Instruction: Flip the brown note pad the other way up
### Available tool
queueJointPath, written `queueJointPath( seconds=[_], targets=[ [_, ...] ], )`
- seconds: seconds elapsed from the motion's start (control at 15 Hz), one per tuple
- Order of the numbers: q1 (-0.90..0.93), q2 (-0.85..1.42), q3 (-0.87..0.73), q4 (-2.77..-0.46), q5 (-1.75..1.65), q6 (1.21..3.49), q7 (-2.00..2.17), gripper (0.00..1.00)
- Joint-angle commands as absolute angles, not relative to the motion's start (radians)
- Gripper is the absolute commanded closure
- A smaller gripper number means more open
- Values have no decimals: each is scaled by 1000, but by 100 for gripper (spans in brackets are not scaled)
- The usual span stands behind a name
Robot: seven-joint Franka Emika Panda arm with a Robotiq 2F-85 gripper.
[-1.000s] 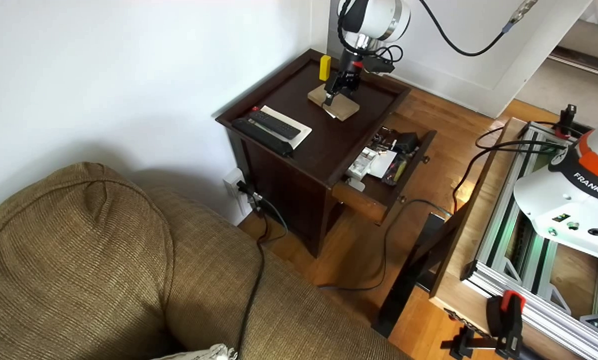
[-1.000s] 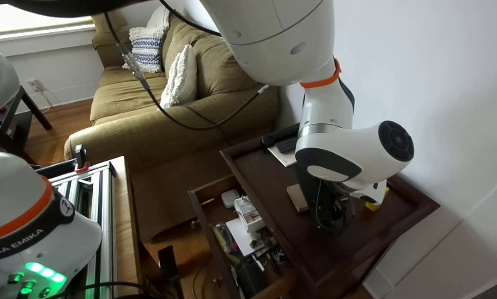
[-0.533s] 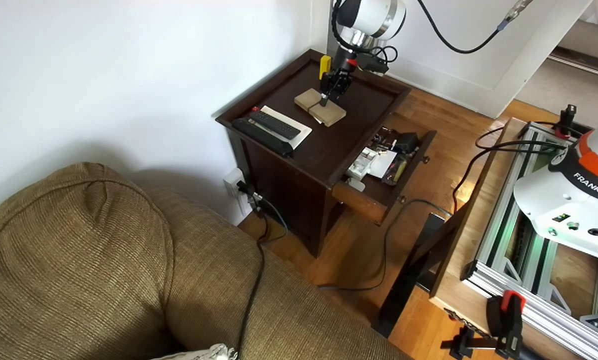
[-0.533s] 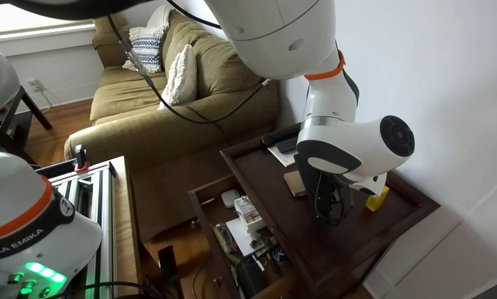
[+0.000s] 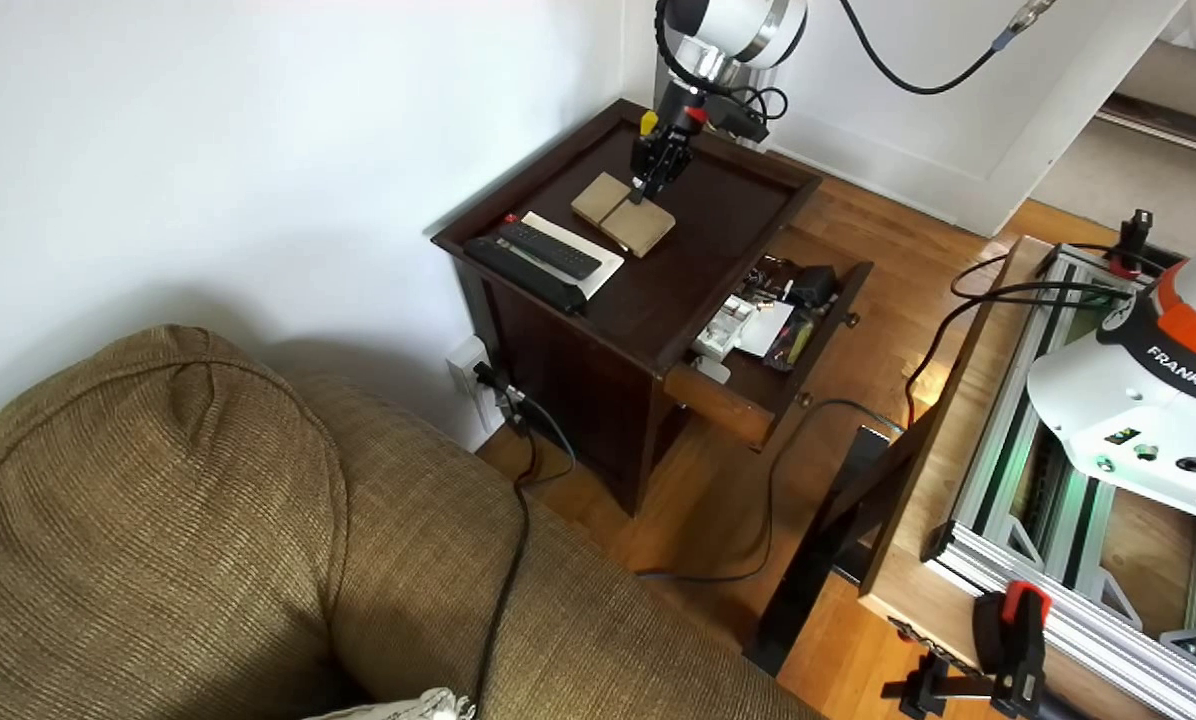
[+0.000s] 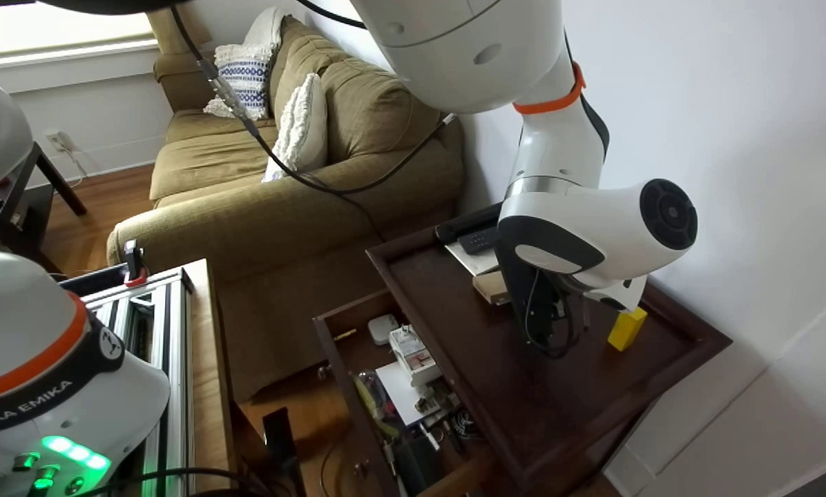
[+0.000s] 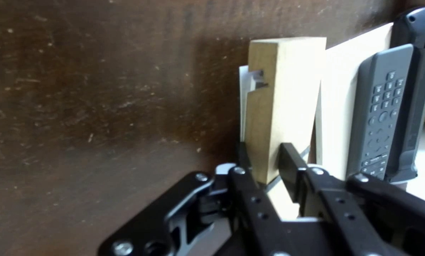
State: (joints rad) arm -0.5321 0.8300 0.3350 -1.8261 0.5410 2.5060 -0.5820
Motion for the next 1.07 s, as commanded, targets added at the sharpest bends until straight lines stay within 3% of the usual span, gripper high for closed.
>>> queueJointPath(
  seconds=[0.0,0.67,1.0],
  targets=[
    [-535,803,363,-1834,606,2480,-626,94],
    [-458,744,367,-1860,684,2474,-691,95],
    [-394,661,293,-1918,651,2509,-621,95]
  ],
)
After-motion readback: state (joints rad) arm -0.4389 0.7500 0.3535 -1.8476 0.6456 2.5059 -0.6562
